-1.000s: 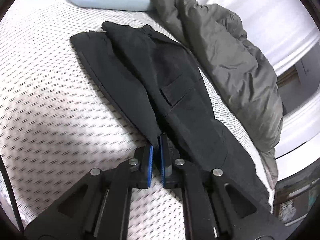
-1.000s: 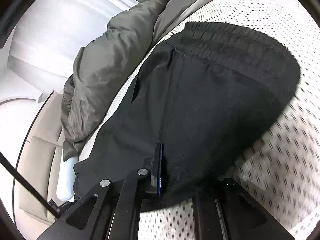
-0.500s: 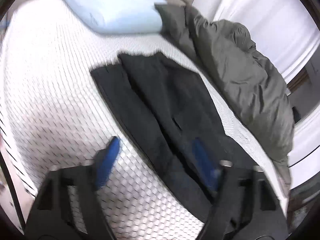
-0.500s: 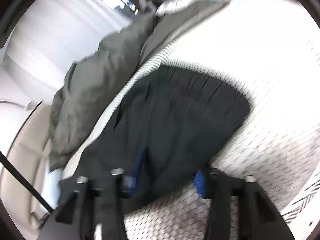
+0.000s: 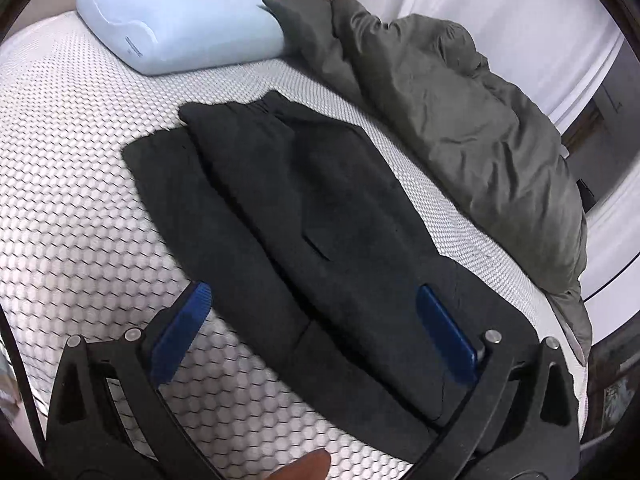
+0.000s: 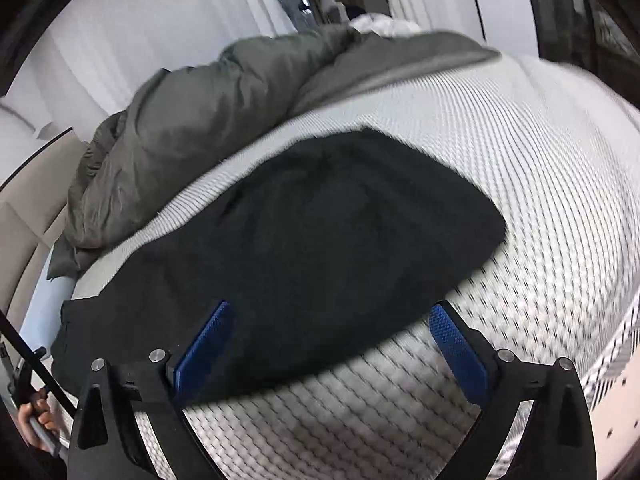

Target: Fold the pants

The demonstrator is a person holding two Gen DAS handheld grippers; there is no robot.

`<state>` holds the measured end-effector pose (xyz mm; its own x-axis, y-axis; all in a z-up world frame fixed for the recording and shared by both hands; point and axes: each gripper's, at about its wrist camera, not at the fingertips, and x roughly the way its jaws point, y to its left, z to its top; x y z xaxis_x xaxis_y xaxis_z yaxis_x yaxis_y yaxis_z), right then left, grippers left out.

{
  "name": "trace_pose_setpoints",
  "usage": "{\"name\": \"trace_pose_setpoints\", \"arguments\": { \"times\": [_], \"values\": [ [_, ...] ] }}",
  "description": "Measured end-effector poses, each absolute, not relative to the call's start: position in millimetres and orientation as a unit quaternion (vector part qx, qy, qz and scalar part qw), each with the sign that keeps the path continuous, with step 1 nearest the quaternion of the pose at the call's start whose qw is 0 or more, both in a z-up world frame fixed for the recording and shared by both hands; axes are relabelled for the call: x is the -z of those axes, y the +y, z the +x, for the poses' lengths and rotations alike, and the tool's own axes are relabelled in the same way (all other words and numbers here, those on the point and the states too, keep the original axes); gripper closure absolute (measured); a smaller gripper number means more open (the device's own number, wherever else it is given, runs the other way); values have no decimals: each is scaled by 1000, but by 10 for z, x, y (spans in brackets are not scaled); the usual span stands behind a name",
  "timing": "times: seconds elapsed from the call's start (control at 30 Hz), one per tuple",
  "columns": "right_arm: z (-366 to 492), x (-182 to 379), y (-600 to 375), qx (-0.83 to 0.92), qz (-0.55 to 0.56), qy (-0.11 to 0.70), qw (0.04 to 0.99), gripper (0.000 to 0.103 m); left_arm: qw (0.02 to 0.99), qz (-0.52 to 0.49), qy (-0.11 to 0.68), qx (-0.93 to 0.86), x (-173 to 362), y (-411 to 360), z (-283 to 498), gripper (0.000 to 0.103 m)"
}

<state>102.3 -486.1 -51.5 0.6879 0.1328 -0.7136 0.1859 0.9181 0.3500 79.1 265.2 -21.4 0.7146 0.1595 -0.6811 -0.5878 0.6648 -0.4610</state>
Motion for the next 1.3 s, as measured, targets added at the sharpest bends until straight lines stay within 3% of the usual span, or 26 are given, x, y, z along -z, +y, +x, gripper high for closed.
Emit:
{"name": "trace_pose_setpoints", "arguments": {
  "times": [0.3, 0.63, 0.77, 1.17, 1.3],
  "values": [
    [587, 26, -4777, 38, 179, 268, 946, 0, 870, -294, 344, -194, 210, 2272, 1031, 1],
    [1697, 13, -3427, -156, 130, 337, 919, 0, 873, -274, 355, -190, 263, 2331, 921, 2],
    [1859, 178, -3010, -179, 114, 361, 908, 0, 880, -220, 353, -228, 219, 2340, 898, 1],
    [1795, 332, -2879, -167, 109, 374, 906, 0, 883, -231, 334, -237, 169, 2711, 908, 1],
    [1800, 324, -2898, -174, 121, 377, 901, 0, 872, -281, 336, -218, 196, 2884, 993, 1]
  ]
}}
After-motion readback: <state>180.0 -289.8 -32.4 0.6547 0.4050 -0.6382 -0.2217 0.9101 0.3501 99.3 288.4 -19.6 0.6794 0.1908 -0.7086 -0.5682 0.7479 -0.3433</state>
